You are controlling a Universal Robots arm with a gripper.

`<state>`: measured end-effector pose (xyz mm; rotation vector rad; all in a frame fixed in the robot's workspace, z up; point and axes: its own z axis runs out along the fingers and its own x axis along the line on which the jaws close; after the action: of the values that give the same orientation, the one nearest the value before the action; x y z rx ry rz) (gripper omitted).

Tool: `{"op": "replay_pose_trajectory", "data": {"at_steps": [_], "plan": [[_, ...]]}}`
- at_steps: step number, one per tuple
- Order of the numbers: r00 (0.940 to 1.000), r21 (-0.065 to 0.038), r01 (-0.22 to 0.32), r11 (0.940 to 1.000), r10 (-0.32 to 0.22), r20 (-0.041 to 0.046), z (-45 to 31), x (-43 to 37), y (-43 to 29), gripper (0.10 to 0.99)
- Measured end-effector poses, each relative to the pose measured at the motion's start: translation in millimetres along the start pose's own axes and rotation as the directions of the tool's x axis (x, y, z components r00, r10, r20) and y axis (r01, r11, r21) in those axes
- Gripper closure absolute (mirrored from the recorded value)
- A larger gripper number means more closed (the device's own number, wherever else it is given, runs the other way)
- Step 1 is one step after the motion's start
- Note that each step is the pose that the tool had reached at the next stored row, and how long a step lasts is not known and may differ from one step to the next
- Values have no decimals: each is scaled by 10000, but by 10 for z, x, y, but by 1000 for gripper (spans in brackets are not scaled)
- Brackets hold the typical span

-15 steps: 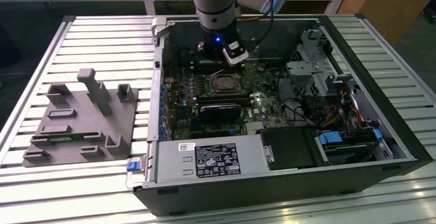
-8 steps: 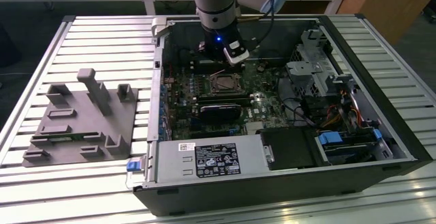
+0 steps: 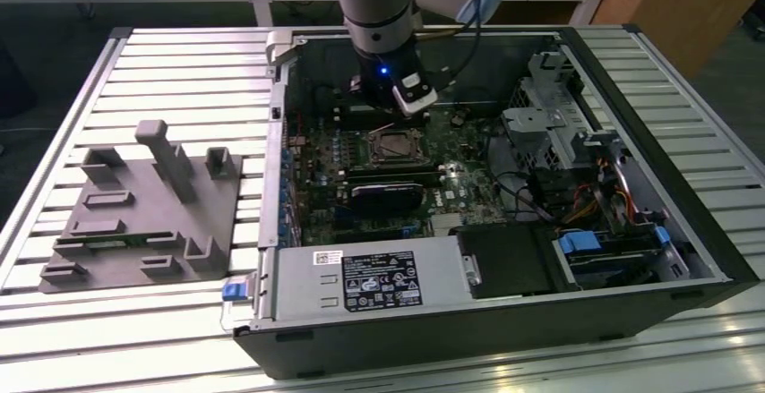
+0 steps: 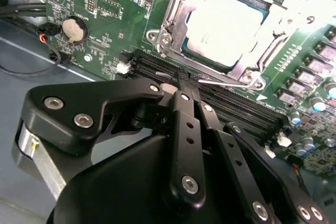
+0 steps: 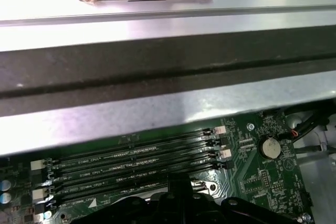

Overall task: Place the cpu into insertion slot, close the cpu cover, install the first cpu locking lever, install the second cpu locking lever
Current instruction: 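Install the first cpu locking lever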

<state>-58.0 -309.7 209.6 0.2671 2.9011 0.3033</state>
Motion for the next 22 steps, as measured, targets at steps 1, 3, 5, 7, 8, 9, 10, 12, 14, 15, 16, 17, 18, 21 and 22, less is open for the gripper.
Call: {"op": "replay_pose_trajectory", "data": {"at_steps": [1, 3, 5, 7, 8, 9, 10, 12, 14, 15, 16, 17, 18, 21, 22], "plan": [[10000, 0, 0, 10000, 0, 8, 2, 7, -2, 980], [10000, -2, -8, 10000, 8, 19, 9, 16, -3, 980], [10000, 11, -69, 10000, 69, 38, 14, 23, -3, 980], [9998, 38, -209, 9998, 209, 75, 21, 26, -2, 980], [9995, 54, -299, 9995, 299, 101, 26, 27, -2, 980], [9992, 71, -392, 9992, 392, 126, 31, 28, -1, 980], [9987, 86, -482, 9988, 481, 151, 36, 30, 1, 980], [9979, 114, -624, 9980, 622, 188, 42, 35, 7, 980], [9973, 127, -706, 9974, 703, 208, 48, 45, 19, 980], [9971, 132, -732, 9972, 729, 215, 50, 50, 25, 980], [9969, 138, -761, 9970, 757, 222, 53, 55, 33, 980], [9967, 143, -786, 9968, 782, 228, 56, 60, 40, 980], [9965, 147, -810, 9966, 806, 234, 59, 64, 46, 980], [9955, 163, -911, 9957, 907, 260, 68, 70, 57, 980], [9951, 173, -957, 9953, 952, 271, 71, 71, 57, 980]]}}
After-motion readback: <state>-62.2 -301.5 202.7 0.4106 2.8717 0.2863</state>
